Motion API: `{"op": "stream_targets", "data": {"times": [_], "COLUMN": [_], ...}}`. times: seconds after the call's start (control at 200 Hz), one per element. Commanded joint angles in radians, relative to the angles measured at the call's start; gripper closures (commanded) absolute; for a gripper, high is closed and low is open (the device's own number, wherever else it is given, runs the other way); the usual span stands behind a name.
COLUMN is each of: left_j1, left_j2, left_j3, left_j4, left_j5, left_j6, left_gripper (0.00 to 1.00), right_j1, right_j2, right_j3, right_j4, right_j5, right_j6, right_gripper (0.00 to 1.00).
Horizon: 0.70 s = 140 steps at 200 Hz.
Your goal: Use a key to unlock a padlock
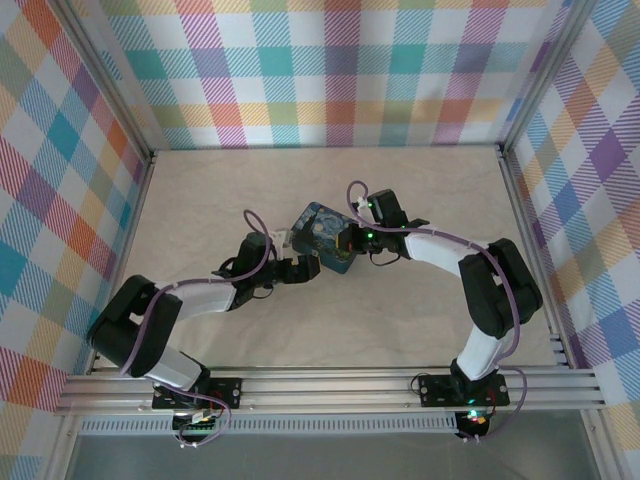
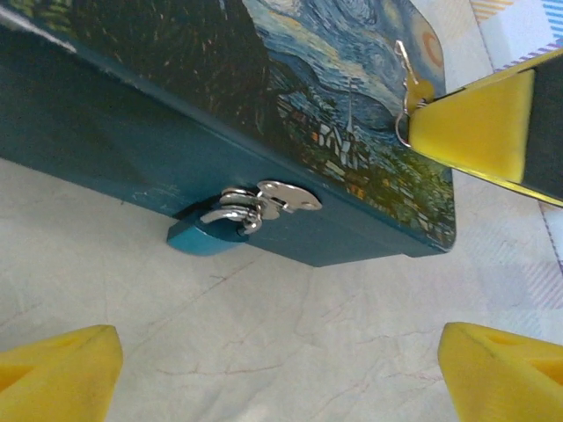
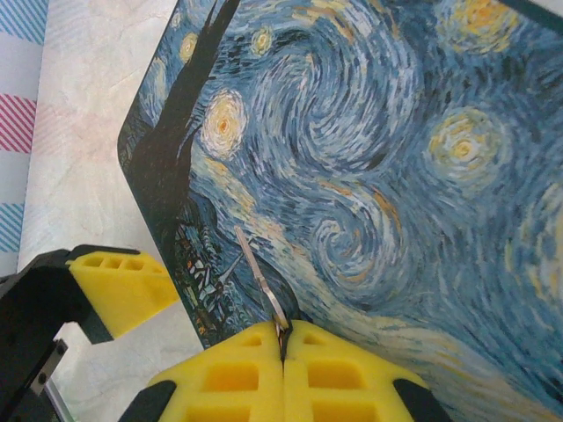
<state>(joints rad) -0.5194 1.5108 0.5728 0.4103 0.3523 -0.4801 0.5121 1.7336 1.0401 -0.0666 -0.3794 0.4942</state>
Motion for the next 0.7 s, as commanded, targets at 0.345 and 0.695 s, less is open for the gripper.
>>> {"op": "stream_targets", "data": {"times": [0.345, 0.695], "left_j1": [0.013, 0.013], "left_j2": [0.167, 0.245], "left_j3": [0.091, 0.106], "left_j4": [0.064, 0.131], "left_j5": [0.005, 0.024], "left_j6": [0.22, 0.233], "left_gripper": [0.15, 0.23], "right_j1": [0.008, 0.009], "right_j2": [0.026, 0.025], "right_j3": [-0.037, -0.037], "right_j4": [-0.083, -0.082], "right_j5": [0.024, 0.019], "right_j6": [-0.022, -0.029], "right_gripper": [1.0, 1.0]}}
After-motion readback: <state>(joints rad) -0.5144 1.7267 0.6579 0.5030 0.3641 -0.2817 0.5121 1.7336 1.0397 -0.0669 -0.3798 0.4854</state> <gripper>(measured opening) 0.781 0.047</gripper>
